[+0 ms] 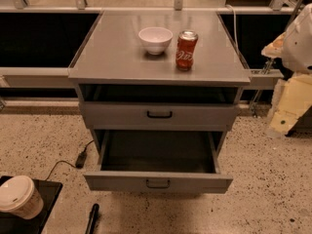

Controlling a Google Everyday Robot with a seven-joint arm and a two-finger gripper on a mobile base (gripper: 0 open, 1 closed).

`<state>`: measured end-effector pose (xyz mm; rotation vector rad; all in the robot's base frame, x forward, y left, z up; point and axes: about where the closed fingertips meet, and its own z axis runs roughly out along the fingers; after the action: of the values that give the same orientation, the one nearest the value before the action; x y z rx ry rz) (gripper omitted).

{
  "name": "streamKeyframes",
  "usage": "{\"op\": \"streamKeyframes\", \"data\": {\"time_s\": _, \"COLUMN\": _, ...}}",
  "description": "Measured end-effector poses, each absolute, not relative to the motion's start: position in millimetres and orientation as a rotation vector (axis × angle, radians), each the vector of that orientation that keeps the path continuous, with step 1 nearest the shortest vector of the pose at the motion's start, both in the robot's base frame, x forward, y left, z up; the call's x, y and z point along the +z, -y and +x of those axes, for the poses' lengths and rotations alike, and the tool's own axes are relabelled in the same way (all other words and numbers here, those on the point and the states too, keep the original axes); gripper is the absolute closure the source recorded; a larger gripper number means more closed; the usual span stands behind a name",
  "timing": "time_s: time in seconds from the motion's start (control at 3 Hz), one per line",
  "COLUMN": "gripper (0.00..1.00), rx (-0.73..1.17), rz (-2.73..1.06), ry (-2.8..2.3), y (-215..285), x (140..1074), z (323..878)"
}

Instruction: Close middle drawer

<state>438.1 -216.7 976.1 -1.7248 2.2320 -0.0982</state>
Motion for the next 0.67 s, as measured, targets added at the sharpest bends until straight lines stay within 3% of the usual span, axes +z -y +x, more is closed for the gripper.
{"op": "streamKeyframes", "data": {"time_s": 0.67, "gripper": 0.0, "rx": -0.095, "rz": -1.732, "ry": -2.206, "y": 216.4, "x": 976.6, "z": 433.8}}
